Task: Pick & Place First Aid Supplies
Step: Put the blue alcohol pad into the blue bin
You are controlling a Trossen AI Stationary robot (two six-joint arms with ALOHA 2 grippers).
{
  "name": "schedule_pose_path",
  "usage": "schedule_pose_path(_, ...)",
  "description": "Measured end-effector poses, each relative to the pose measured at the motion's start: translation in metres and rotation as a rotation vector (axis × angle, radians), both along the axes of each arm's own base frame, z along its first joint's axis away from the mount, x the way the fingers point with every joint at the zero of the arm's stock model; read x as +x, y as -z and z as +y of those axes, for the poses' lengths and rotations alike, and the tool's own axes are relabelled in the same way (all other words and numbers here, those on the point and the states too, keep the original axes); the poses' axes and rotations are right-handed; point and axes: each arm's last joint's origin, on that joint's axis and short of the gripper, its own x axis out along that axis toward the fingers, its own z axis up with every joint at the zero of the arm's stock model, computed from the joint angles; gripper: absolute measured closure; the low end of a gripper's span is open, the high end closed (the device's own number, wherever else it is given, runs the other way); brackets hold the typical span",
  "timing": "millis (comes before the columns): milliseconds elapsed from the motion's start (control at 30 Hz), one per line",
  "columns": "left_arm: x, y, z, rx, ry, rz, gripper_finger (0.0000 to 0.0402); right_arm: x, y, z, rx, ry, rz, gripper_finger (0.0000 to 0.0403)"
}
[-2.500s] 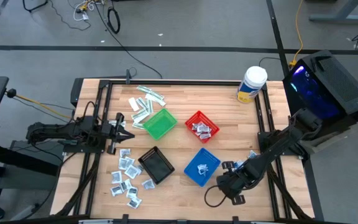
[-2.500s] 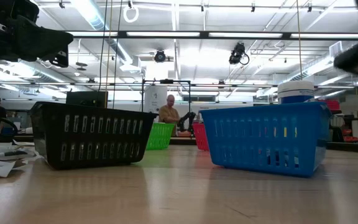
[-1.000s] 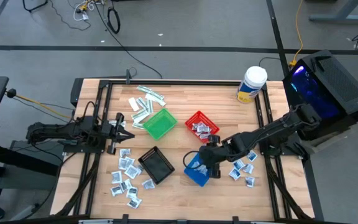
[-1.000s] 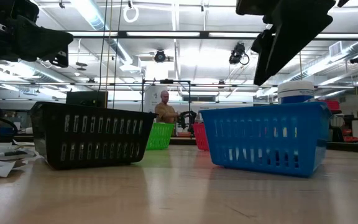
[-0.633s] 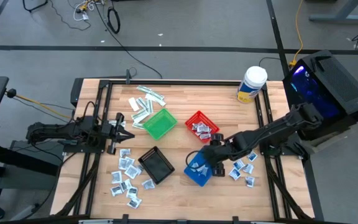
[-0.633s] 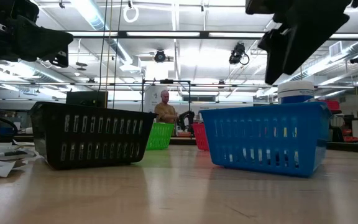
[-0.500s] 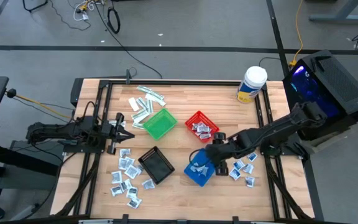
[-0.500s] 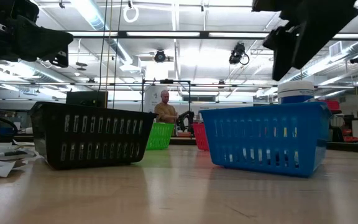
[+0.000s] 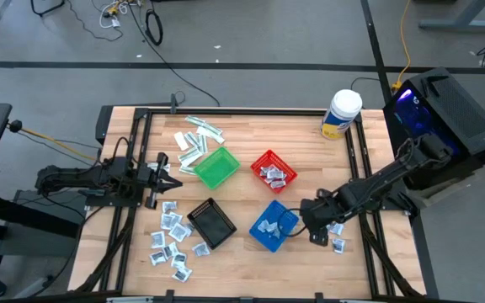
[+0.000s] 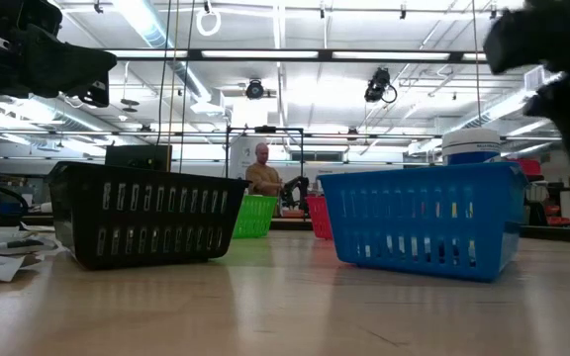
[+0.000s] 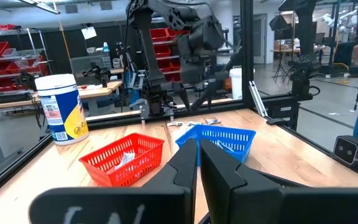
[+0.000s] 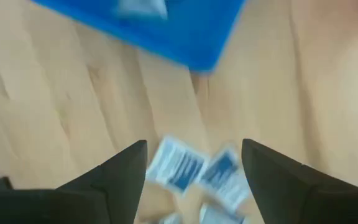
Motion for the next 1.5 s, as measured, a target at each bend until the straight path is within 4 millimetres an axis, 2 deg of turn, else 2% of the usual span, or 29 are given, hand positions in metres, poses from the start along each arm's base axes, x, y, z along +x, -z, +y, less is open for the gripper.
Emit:
schedule_pose_path(133, 0.000, 0.000, 0.000, 0.000, 0.000, 0.000, 0.0376, -0.011, 0.010, 0.005, 0.005, 0.040, 0.057, 0.0140)
schedule_pose_path(267, 0.000, 0.000, 0.000, 0.000, 0.000, 0.000, 0.0376, -0.018, 0.014, 0.013, -0.008, -0.035, 0.066, 0.0140)
schedule_pose_path(367, 0.000, 0.000, 0.000, 0.000, 0.000, 0.000, 0.0376, -0.023, 0.014, 0.021, -0.025, -0.197, 0.045, 0.0140)
schedule_pose_path(600, 0.000, 0.000, 0.000, 0.000, 0.000, 0.000, 0.0376, -0.037, 0.013, 0.041, -0.110, -0.759, -0.042, 0.0140)
schedule_pose_path(700, 0.000, 0.000, 0.000, 0.000, 0.000, 0.000, 0.0376, -0.039, 0.013, 0.046, -0.142, -0.890, -0.088, 0.0140)
schedule_pose_path(900, 0.000, 0.000, 0.000, 0.000, 0.000, 0.000, 0.0376, -0.035, 0.013, 0.051, -0.129, -0.923, -0.137, 0.0132)
schedule_pose_path(1333, 0.000, 0.000, 0.000, 0.000, 0.000, 0.000, 0.0376, -0.027, 0.038, 0.056, -0.196, -1.034, -0.055, 0.0051)
schedule_pose_path(1500, 0.000, 0.000, 0.000, 0.000, 0.000, 0.000, 0.0376, -0.031, 0.053, 0.050, -0.194, -1.054, -0.052, 0.0034)
